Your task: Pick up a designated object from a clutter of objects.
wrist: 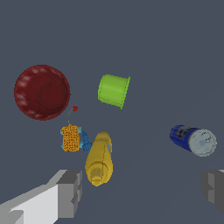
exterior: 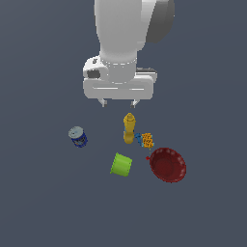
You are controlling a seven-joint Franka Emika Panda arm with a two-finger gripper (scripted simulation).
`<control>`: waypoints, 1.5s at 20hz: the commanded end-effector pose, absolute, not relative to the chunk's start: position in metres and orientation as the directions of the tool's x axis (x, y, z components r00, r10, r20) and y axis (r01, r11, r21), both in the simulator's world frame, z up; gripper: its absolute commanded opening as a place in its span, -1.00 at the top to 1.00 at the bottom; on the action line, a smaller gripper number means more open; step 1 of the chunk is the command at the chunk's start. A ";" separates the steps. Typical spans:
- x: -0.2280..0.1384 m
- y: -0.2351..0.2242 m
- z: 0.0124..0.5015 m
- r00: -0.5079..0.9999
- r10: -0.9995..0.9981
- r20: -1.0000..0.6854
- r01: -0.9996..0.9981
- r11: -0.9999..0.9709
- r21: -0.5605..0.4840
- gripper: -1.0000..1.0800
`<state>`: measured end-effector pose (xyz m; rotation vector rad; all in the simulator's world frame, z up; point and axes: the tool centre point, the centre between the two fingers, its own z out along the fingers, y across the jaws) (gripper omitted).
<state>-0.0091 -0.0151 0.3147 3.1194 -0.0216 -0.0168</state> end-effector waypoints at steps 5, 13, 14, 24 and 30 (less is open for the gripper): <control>-0.010 -0.021 0.316 1.000 -0.015 -0.011 -0.014 -1.000 0.022 -0.92; -0.012 -0.035 0.321 1.000 -0.012 -0.015 -0.011 -1.000 0.021 -0.92; -0.012 -0.034 0.321 1.000 -0.013 -0.014 -0.012 -1.000 0.021 -0.92; -0.006 -0.070 0.283 0.993 -0.117 -0.012 -0.117 -0.993 0.003 -0.92; -0.007 -0.119 0.234 0.966 -0.258 -0.011 -0.258 -0.966 -0.012 -0.92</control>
